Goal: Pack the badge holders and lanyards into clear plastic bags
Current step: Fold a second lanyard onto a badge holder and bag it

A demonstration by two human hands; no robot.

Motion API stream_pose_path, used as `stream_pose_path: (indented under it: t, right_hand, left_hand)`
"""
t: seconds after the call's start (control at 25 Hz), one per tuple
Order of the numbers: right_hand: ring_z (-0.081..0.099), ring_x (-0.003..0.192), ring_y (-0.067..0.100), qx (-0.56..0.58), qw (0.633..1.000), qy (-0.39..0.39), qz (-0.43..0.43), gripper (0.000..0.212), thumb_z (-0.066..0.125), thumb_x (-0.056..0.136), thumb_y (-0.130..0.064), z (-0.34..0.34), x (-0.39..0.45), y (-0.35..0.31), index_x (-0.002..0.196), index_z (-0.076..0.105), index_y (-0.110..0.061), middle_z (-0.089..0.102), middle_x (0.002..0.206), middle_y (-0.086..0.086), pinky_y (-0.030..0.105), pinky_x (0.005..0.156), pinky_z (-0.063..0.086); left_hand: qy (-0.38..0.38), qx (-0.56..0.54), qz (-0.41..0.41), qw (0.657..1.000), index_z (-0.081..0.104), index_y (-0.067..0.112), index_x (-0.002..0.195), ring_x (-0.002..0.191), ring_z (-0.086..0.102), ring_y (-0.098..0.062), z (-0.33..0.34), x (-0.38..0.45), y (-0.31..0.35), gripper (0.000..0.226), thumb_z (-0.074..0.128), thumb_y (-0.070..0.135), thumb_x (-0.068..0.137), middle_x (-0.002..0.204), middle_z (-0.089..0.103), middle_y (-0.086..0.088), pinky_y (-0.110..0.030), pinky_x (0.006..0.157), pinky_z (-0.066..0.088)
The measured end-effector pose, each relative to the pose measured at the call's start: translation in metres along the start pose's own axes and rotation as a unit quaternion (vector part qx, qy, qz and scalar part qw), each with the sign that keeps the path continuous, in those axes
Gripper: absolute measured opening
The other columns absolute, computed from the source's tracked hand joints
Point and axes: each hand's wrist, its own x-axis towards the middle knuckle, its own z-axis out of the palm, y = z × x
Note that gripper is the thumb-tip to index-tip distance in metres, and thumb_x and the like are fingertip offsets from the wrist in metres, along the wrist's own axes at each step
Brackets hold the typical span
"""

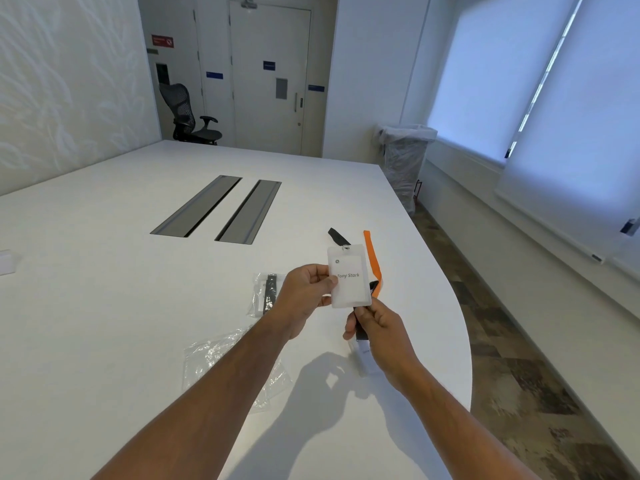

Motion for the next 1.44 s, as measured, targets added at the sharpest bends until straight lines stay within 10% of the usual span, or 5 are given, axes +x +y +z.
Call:
stream_pose_path:
  t: [0.28,0.64,0.84,1.08,1.44]
  right_hand:
    - [0.066,0.066,0.011,0.020,0.999,-0.007,0.031,0.062,0.040,0.108,-0.022,0.006,-0.014,-0.012,0.145,0.001,-0.052,0.073,0.078,-0.002,0.020,0.071,0.057]
    - [0.071,0.080,0.001,0.026,0.997,0.039,-0.056,0.036,0.058,0.101,-0.014,0.001,-0.011,-0.045,0.091,0.075,-0.045,0.076,0.091,-0.017,0.015,0.065,0.058]
    - [0.054,0.107,-0.015,-0.094,0.989,0.064,-0.093,0.026,0.062,0.099,-0.023,-0.008,-0.002,-0.053,0.095,0.075,-0.045,0.062,0.110,-0.027,-0.001,0.078,0.043]
    - [0.048,0.126,-0.006,-0.079,0.988,0.042,-0.129,0.039,0.051,0.102,-0.010,-0.022,0.007,-0.049,0.104,0.076,-0.040,0.062,0.114,-0.038,0.018,0.101,0.039]
    - [0.069,0.113,0.016,0.063,0.995,0.009,-0.078,0.041,0.032,0.106,-0.020,-0.037,0.017,-0.036,0.115,0.072,-0.022,0.077,0.113,-0.006,0.025,0.089,0.057]
  left_hand:
    - [0.088,0.031,0.031,0.995,0.069,0.013,0.093,0.082,0.074,-0.010,0.007,0.001,0.001,0.009,0.068,0.004,0.095,0.093,0.078,-0.001,-0.022,0.062,0.059]
    - [-0.005,0.117,0.059,0.991,0.072,0.011,0.102,0.076,0.076,-0.008,-0.002,-0.006,-0.001,0.010,0.073,0.011,0.093,0.086,0.079,0.002,-0.019,0.062,0.058]
    - [-0.063,0.123,0.044,0.989,0.073,0.016,0.101,0.081,0.074,-0.009,-0.010,-0.012,-0.002,0.008,0.074,0.019,0.093,0.088,0.078,0.001,-0.022,0.067,0.059]
    - [-0.120,0.157,0.021,0.980,0.073,0.011,0.107,0.081,0.071,-0.010,-0.017,-0.019,-0.009,0.012,0.069,0.012,0.096,0.094,0.079,-0.004,-0.020,0.069,0.056]
    - [-0.205,0.147,0.008,0.968,0.073,0.010,0.110,0.088,0.074,-0.015,-0.025,-0.026,-0.010,0.014,0.070,0.013,0.096,0.100,0.080,-0.005,-0.027,0.075,0.059]
